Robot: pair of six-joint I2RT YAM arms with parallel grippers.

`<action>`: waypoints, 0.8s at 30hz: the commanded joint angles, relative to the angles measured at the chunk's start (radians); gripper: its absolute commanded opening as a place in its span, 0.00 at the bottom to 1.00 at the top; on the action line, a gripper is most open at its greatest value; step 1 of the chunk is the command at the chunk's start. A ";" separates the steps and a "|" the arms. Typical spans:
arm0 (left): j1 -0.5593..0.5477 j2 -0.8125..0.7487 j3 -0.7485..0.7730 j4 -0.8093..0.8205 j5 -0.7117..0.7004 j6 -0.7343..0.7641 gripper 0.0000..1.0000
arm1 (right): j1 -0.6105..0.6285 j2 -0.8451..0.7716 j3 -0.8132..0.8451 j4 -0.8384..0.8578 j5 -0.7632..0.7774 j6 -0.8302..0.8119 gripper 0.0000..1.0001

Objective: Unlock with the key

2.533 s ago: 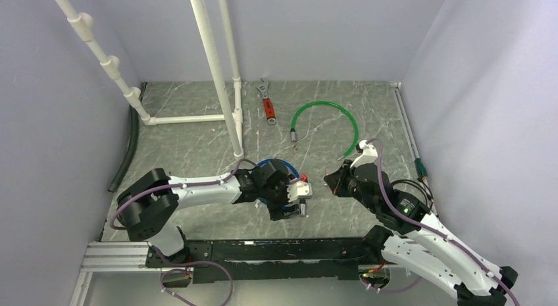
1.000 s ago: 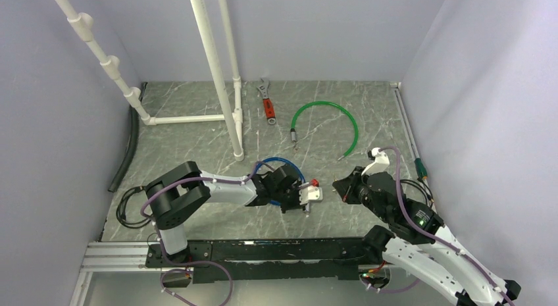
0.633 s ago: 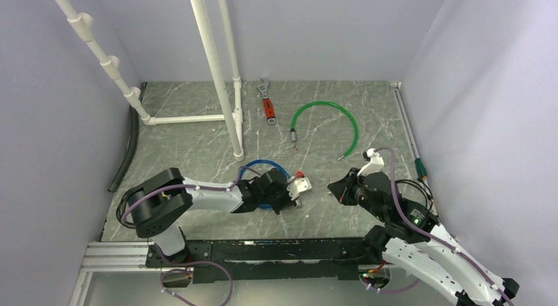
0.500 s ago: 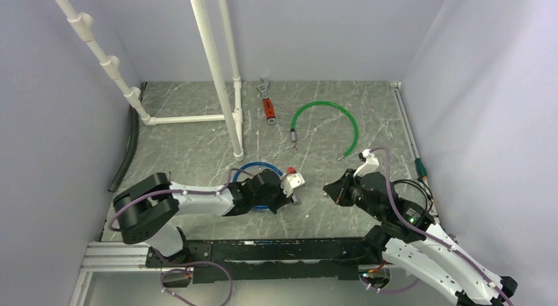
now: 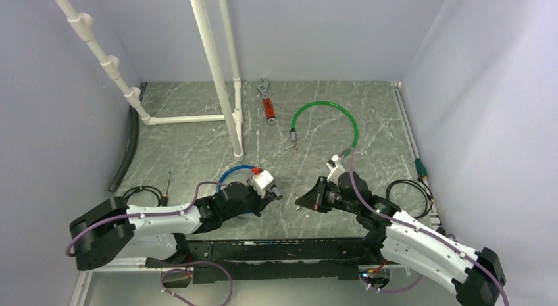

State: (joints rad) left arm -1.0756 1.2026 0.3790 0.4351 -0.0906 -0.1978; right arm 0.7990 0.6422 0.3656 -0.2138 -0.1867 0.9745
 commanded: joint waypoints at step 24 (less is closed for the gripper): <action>0.009 -0.284 -0.171 0.044 -0.107 -0.089 0.00 | 0.096 0.448 0.032 0.546 -0.210 0.132 0.00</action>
State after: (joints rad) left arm -1.0702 0.9161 0.2050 0.4358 -0.1719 -0.2527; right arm 0.8806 1.0847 0.3496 0.2562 -0.3992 1.1076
